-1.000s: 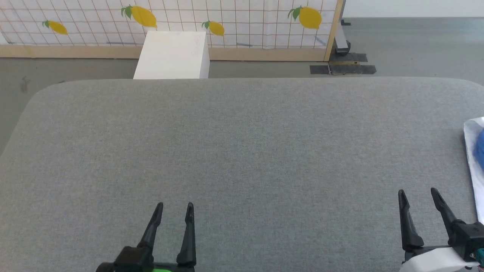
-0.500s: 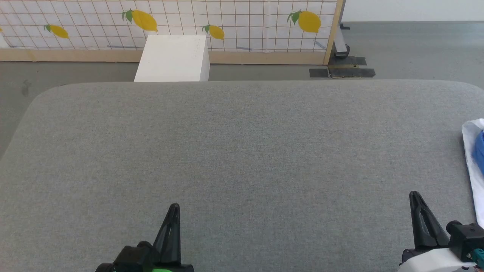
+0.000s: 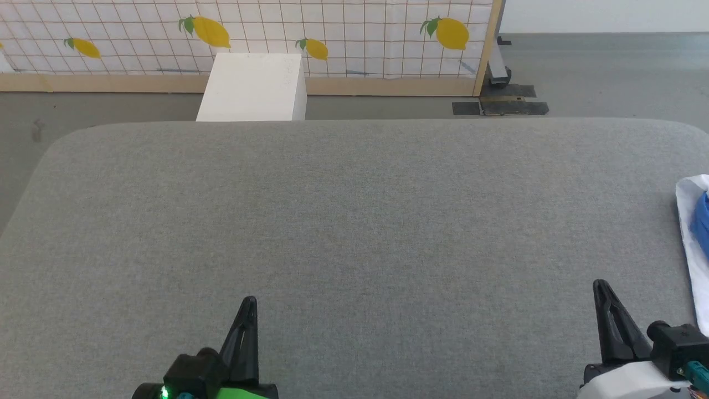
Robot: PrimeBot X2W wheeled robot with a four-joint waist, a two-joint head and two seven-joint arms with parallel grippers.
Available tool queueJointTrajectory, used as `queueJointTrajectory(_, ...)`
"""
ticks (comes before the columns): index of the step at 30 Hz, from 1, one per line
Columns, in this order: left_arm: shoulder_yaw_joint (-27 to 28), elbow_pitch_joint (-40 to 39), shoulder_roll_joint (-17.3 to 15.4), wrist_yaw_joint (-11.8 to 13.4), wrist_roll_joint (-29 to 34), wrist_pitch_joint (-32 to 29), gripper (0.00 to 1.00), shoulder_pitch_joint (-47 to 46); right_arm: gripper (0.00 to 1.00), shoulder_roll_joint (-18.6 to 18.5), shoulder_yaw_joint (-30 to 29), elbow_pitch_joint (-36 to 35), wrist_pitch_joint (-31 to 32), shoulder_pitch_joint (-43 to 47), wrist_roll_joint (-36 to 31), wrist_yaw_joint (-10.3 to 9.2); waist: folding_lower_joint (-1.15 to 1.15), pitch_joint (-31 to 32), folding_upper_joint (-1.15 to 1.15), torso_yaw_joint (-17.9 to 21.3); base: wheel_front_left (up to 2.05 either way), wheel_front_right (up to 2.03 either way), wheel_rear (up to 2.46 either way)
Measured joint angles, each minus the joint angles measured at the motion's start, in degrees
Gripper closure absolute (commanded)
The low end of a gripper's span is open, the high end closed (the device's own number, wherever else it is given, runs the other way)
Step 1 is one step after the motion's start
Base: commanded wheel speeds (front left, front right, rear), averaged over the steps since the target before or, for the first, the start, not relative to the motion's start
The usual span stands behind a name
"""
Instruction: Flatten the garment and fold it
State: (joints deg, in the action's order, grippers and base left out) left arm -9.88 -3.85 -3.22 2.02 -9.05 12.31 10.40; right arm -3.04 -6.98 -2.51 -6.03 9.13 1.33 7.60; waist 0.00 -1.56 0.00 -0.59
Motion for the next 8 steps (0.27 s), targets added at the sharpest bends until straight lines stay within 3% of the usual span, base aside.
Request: queueJointTrajectory(8, 0.6, 0.3, 0.0, 0.0, 0.5, -0.9, 1.00, -0.6, 1.00, 0.0, 0.6, 0.1, 0.5, -0.9, -0.2, 0.00, 0.00, 0.1, 0.00, 0.0, 0.00, 0.00, 0.00)
